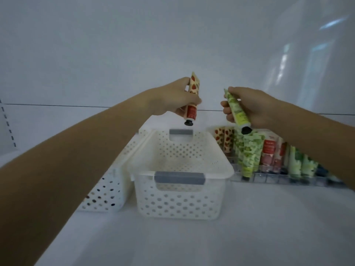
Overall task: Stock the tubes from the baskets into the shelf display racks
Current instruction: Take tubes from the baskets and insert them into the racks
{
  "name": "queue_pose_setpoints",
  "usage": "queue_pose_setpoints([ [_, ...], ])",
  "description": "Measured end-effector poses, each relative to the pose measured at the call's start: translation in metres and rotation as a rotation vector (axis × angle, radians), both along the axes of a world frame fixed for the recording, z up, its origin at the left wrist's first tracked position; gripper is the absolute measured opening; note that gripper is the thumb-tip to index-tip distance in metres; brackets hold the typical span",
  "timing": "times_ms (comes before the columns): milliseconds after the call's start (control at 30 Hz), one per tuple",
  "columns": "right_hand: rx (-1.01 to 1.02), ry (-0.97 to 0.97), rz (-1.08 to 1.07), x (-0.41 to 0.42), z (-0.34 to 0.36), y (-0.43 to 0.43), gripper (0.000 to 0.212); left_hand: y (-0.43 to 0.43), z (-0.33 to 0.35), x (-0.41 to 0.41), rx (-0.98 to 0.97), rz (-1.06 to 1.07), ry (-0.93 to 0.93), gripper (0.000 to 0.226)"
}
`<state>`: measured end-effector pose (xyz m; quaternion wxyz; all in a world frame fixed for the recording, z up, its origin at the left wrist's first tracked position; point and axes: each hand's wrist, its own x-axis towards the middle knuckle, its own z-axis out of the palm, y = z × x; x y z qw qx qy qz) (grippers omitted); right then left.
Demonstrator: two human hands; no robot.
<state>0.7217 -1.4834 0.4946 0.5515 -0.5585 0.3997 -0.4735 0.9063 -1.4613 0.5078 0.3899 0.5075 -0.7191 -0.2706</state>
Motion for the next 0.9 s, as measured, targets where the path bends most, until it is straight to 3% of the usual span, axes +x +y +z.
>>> queue_pose_setpoints([
  [200, -0.165, 0.040, -0.004, -0.051, -0.022, -0.001, 0.013, -0.001, -0.010, -0.060, 0.091, -0.105, -0.033, 0.046],
  [333, -0.305, 0.096, -0.101, -0.078, -0.033, -0.003, 0.032, -0.005, -0.017, -0.089, 0.109, -0.074, -0.082, 0.062],
  [500, -0.730, 0.459, -0.408, -0.099, -0.063, -0.008, 0.039, -0.014, -0.034, -0.112, 0.052, 0.040, -0.131, 0.090],
  [733, -0.734, 0.622, -0.435, -0.104, -0.099, -0.019, 0.039, -0.028, -0.066, -0.101, -0.112, 0.176, -0.246, 0.083],
  [900, -0.794, 0.727, -0.395, -0.105, -0.099, -0.021, 0.041, -0.037, -0.071, -0.094, -0.126, 0.209, -0.206, 0.077],
])
